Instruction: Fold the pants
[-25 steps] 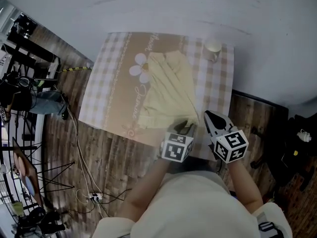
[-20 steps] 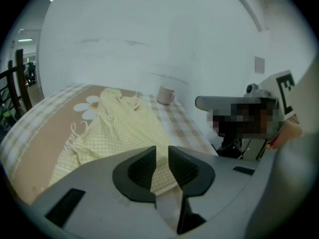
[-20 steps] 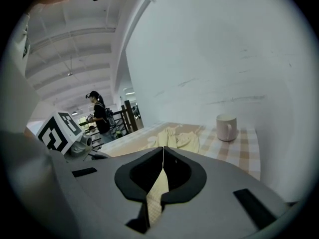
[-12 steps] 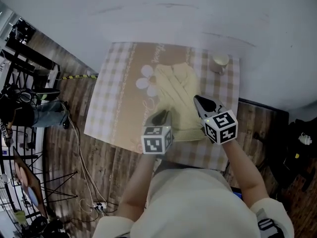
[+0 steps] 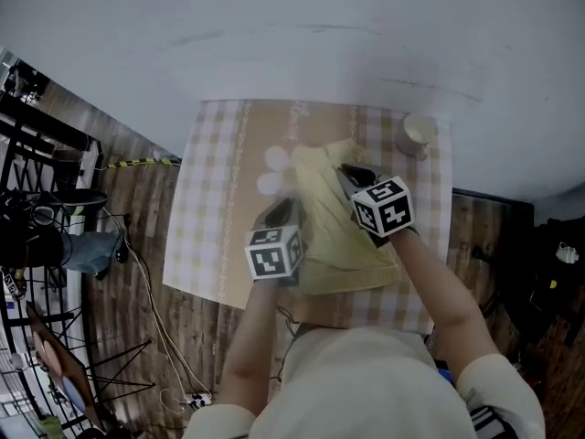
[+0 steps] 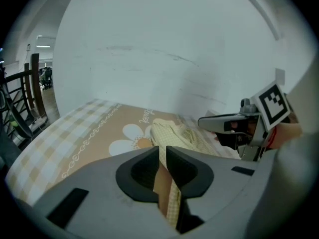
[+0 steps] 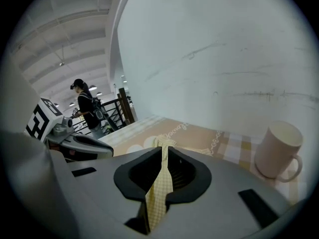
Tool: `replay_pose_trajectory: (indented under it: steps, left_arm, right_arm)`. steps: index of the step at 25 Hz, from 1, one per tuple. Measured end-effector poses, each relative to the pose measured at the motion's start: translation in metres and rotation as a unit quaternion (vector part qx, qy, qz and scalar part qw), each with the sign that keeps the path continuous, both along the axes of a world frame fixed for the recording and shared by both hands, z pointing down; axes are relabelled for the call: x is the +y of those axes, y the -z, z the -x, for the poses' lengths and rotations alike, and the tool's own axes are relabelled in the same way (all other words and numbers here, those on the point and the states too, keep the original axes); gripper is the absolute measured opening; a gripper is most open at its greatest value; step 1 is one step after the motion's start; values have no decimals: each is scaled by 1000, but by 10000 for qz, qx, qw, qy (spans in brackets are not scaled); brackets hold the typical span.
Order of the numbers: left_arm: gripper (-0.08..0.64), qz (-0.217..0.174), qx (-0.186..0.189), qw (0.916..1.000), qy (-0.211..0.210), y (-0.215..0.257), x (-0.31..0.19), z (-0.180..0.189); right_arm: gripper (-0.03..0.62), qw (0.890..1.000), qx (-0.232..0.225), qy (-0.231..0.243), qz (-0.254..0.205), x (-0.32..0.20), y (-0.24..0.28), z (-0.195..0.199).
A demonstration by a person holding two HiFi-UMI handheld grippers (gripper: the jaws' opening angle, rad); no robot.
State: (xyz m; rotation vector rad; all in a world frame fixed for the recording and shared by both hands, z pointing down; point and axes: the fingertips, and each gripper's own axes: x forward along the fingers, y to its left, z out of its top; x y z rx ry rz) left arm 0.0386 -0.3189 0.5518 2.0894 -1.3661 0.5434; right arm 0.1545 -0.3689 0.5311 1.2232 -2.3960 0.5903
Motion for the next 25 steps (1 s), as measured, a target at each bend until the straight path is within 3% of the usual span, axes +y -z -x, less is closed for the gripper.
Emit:
replay_pose_trajectory:
  steps: [5,13,17,25]
  left_arm:
    - [40,-16,127,9999,87,-3,-30,9]
    - [28,5,206,9997,96,-10,-58,13]
    - [24,14,273,9996,117,-13,-68,11]
    - [22,120,369,9991,-147,-23,-84,-11]
  right_arm:
    - [72,9991,154,11,382,-27,-32,13]
    - [69,9965,10,-138,823,-46,-61,22]
    - [14,9975,188,34,679,-47,-58,22]
    - [9,9961,679,-213,514,-65,-44,-41]
